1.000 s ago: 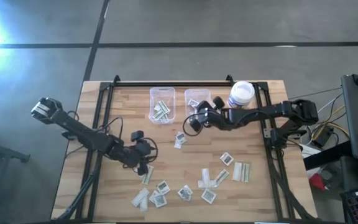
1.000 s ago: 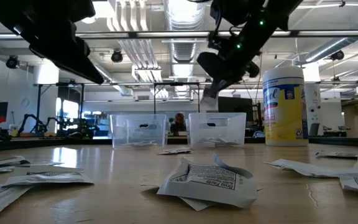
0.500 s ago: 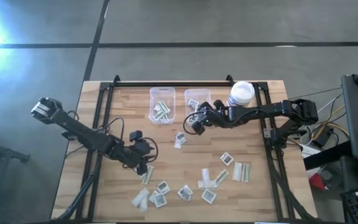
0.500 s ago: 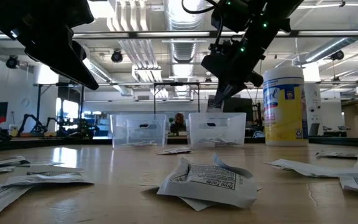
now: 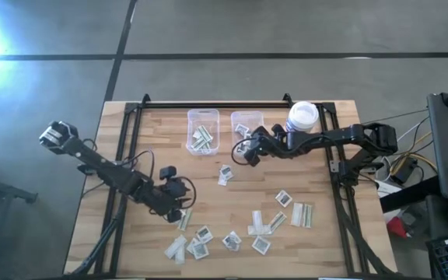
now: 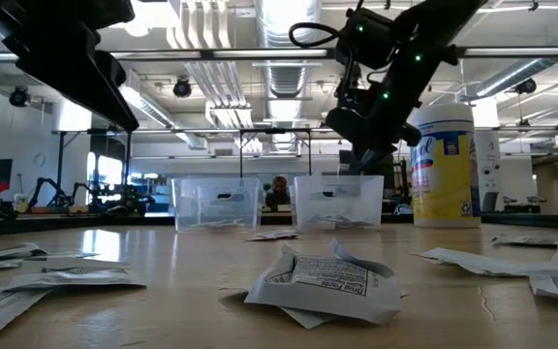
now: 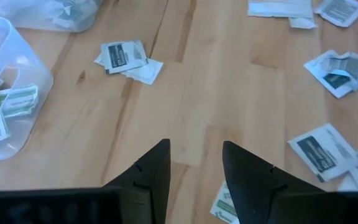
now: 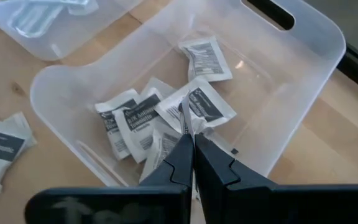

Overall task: Pick & Place First Aid Supplies
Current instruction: Put the gray towelette pack into the right transparent bin, then put the green bandage pack into the left transparent bin

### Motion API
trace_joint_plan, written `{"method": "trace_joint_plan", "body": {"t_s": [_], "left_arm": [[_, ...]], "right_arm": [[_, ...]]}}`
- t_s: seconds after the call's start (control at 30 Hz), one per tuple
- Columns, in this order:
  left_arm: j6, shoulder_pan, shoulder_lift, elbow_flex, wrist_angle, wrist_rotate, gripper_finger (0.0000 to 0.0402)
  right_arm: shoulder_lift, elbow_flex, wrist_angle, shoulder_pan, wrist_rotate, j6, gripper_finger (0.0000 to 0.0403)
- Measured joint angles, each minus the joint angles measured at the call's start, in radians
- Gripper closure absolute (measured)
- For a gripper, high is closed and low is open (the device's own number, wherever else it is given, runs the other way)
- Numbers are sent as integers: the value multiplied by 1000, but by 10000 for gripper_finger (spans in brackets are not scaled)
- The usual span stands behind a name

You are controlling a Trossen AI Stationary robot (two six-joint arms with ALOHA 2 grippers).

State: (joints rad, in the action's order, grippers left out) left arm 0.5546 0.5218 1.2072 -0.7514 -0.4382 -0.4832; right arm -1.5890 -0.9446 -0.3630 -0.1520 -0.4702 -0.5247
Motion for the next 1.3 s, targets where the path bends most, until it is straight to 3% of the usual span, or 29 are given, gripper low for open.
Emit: {"method": "trace_joint_plan", "body": {"t_s": [0.33,0.77,1.1,1.3], "left_arm": [[106,53,0,-15,-68,109,267],[229,96,0,-14,-165,123,266],[229,95,0,-14,-166,92,266],[228,95,0,-13,-166,92,266]], "right_arm": [[0,4,3,1,-1,27,387],[1,-1,0,1,2,24,294],[68,-76,-56,15,157,32,273],[132,-76,-87,95,166,19,281]]}}
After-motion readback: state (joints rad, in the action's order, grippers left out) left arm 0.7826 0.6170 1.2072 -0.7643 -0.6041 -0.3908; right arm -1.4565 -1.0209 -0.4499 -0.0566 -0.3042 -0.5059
